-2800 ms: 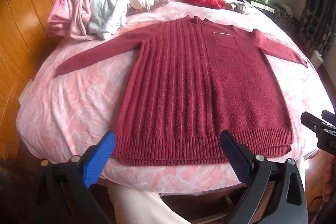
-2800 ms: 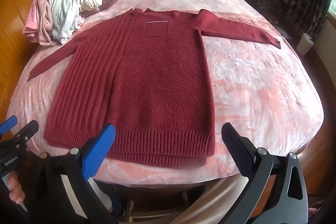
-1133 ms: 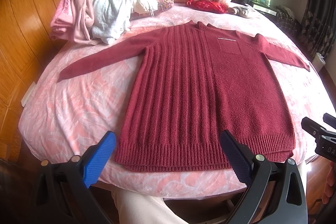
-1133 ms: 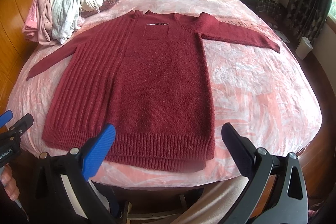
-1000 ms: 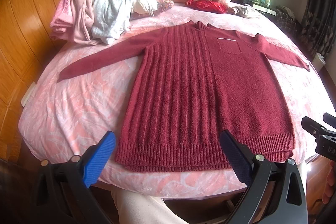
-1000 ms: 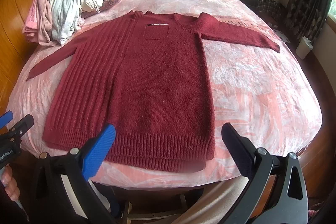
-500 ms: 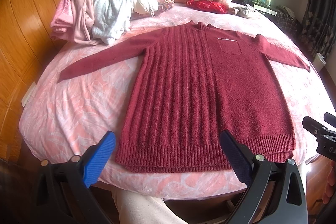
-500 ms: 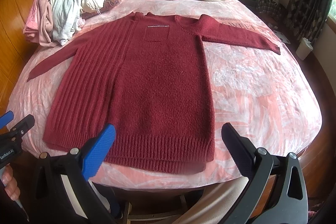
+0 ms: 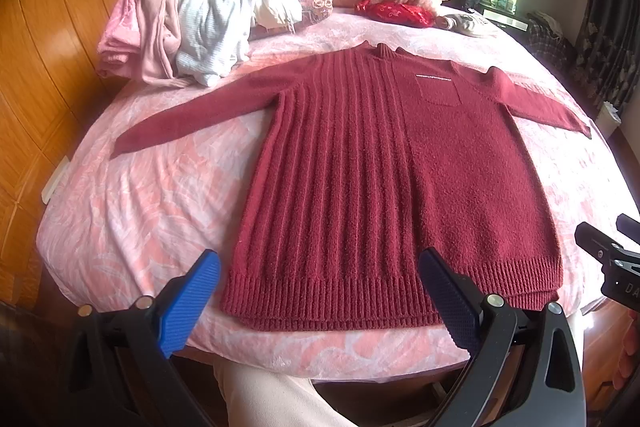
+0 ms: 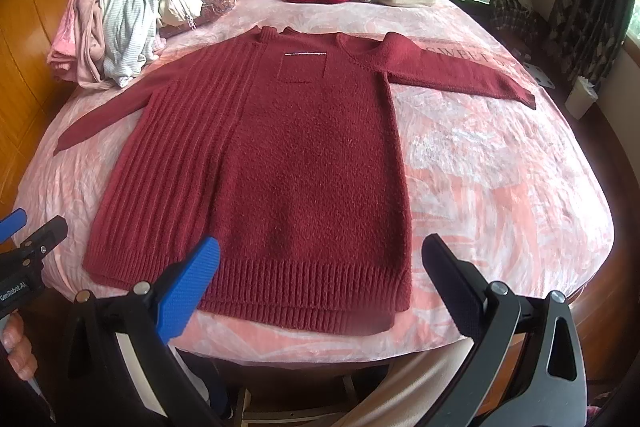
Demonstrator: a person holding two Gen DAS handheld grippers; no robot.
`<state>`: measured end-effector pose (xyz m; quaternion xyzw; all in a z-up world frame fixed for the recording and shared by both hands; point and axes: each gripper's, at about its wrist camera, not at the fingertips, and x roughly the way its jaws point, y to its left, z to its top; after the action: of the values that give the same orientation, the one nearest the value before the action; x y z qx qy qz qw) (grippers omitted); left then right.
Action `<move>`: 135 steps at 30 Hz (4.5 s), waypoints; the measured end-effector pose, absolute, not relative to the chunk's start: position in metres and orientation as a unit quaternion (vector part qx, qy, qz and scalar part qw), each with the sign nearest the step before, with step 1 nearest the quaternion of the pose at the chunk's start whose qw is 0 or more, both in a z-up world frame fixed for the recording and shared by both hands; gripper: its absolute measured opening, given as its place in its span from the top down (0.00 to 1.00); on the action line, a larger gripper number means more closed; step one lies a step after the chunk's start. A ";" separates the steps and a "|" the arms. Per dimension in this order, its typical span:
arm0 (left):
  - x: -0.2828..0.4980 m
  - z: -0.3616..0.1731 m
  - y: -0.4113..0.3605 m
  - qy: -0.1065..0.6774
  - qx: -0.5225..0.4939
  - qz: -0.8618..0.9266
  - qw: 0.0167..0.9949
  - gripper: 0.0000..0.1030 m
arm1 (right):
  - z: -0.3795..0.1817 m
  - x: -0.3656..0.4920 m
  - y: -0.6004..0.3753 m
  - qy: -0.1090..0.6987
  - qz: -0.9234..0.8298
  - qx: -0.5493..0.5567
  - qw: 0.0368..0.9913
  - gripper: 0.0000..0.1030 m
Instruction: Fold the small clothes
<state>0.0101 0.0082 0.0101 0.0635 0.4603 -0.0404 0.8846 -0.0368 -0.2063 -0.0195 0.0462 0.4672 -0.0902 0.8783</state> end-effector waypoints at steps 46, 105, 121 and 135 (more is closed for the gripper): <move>0.356 -0.074 -0.387 0.509 0.061 -0.122 0.850 0.04 | -0.126 0.197 -0.781 0.556 -0.204 0.238 0.770 0.04; 0.356 -0.123 -0.431 0.598 -0.007 -0.275 0.753 0.11 | -0.104 0.216 -0.619 0.492 -0.003 0.217 0.843 0.62; 0.341 -0.102 -0.459 0.534 0.032 -0.268 0.801 0.89 | -0.111 0.183 -0.639 0.458 -0.017 0.243 0.855 0.54; 0.370 -0.024 -0.285 0.472 0.010 -0.183 0.862 0.90 | -0.101 0.197 -0.577 0.471 0.012 0.223 0.853 0.54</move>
<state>0.3700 -0.2848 -0.0242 0.0096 0.4722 -0.1830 0.8622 0.1968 -0.5771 -0.1008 0.2227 0.4711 0.0118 0.8534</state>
